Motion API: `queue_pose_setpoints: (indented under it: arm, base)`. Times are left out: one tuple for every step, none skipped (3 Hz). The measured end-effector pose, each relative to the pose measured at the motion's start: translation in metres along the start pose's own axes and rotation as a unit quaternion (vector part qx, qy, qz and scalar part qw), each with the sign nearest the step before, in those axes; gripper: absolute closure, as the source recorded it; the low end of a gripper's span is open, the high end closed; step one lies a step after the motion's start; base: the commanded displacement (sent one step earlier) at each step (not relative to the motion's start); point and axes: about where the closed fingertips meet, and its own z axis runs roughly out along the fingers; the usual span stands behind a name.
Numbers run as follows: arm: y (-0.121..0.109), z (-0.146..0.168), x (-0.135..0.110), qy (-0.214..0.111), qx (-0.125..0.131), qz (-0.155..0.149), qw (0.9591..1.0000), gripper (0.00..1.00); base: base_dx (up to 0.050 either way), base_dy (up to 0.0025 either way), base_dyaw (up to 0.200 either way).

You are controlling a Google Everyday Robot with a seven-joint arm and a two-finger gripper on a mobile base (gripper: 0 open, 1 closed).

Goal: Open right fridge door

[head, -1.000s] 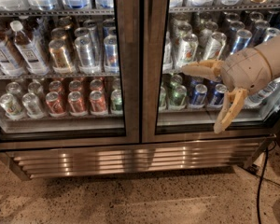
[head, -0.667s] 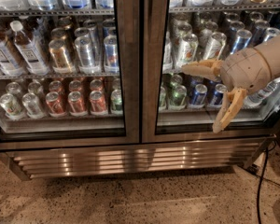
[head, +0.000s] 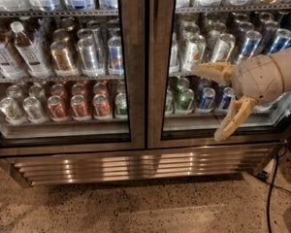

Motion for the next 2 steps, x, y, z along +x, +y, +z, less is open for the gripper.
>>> queue_pose_setpoints:
  arm:
    - [0.0,0.0,0.0,0.0,0.0,0.0,1.0,0.0]
    - [0.0029,0.0031,-0.0078,-0.079,-0.032,-0.015,0.9963,0.0]
  base:
    - [0.0,0.0,0.0]
    - [0.0,0.0,0.0]
